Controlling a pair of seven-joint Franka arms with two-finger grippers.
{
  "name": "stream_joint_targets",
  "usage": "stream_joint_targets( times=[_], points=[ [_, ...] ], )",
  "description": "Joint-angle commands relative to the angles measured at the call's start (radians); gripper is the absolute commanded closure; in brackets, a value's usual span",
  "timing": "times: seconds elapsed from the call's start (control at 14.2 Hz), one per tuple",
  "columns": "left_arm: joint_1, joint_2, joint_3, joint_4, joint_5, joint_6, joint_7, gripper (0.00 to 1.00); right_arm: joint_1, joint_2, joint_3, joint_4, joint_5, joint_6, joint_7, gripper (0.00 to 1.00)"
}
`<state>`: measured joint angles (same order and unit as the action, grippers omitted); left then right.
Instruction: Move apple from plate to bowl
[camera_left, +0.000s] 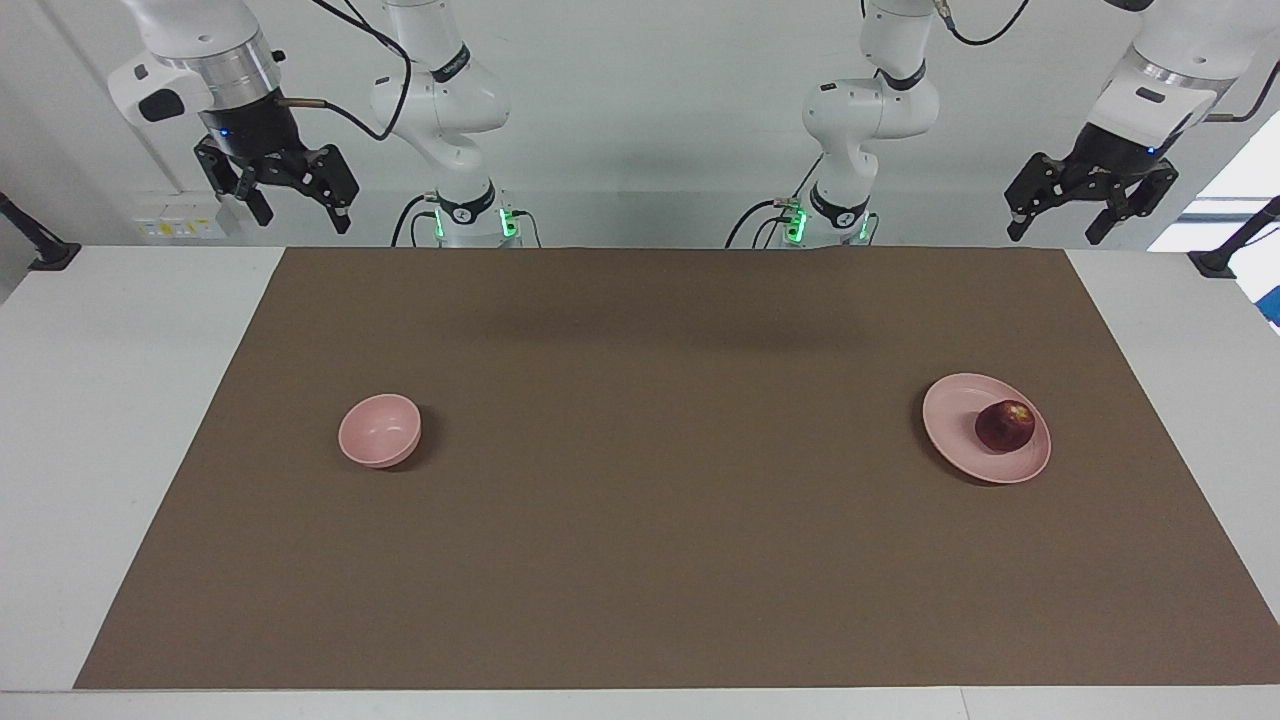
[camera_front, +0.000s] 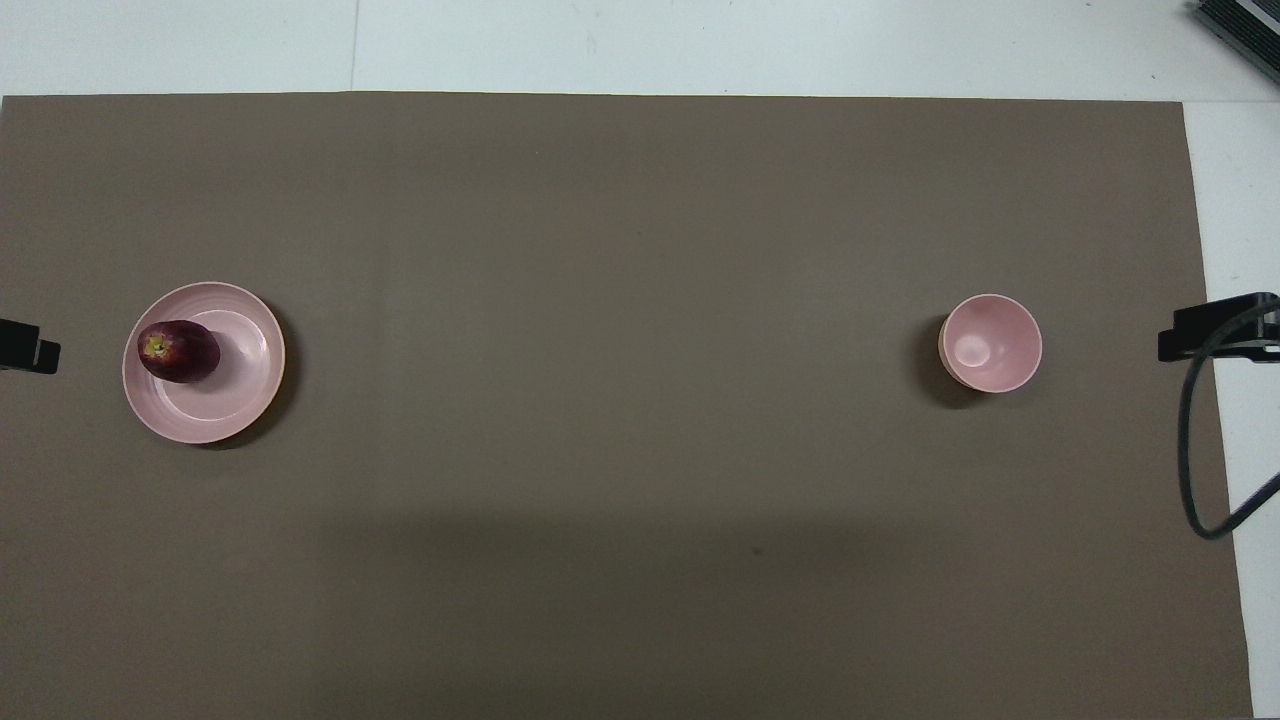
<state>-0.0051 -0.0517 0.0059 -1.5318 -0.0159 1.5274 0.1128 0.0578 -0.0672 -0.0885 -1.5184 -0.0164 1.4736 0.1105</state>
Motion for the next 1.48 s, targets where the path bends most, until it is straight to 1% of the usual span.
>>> stream_joint_targets(
  times=[0.0,0.21,0.42,0.64,0.71,0.92,1.06,1.2,1.41],
  points=[
    [0.013,-0.031,0.005,-0.118,0.014,0.121,0.056,0.00,-0.010,0.003,0.006,0.010,0.016,-0.018,-0.017,0.00],
    [0.033,-0.020,0.005,-0.232,0.014,0.233,0.082,0.00,-0.006,0.003,0.009,0.010,0.016,-0.016,-0.020,0.00],
    [0.076,-0.019,0.005,-0.361,0.014,0.410,0.180,0.00,-0.003,0.003,0.009,0.010,0.016,-0.015,-0.018,0.00],
    [0.105,0.016,0.005,-0.442,0.014,0.549,0.206,0.00,-0.001,0.003,0.009,0.010,0.018,-0.018,-0.015,0.00],
    [0.106,0.036,0.005,-0.453,0.014,0.592,0.212,0.00,0.000,0.003,0.010,0.010,0.018,-0.019,-0.017,0.00],
    [0.108,0.113,0.005,-0.456,0.013,0.641,0.226,0.00,0.007,-0.002,0.010,0.007,0.018,-0.019,-0.018,0.00],
    [0.131,0.165,0.005,-0.493,0.013,0.758,0.226,0.00,0.007,-0.003,0.010,0.006,0.018,-0.021,-0.018,0.00],
    [0.142,0.206,0.005,-0.501,0.013,0.818,0.226,0.00,0.007,-0.003,0.010,0.006,0.018,-0.021,-0.018,0.00],
    [0.148,0.231,0.005,-0.516,0.013,0.853,0.226,0.00,0.007,-0.003,0.010,0.006,0.018,-0.021,-0.018,0.00]
  ],
)
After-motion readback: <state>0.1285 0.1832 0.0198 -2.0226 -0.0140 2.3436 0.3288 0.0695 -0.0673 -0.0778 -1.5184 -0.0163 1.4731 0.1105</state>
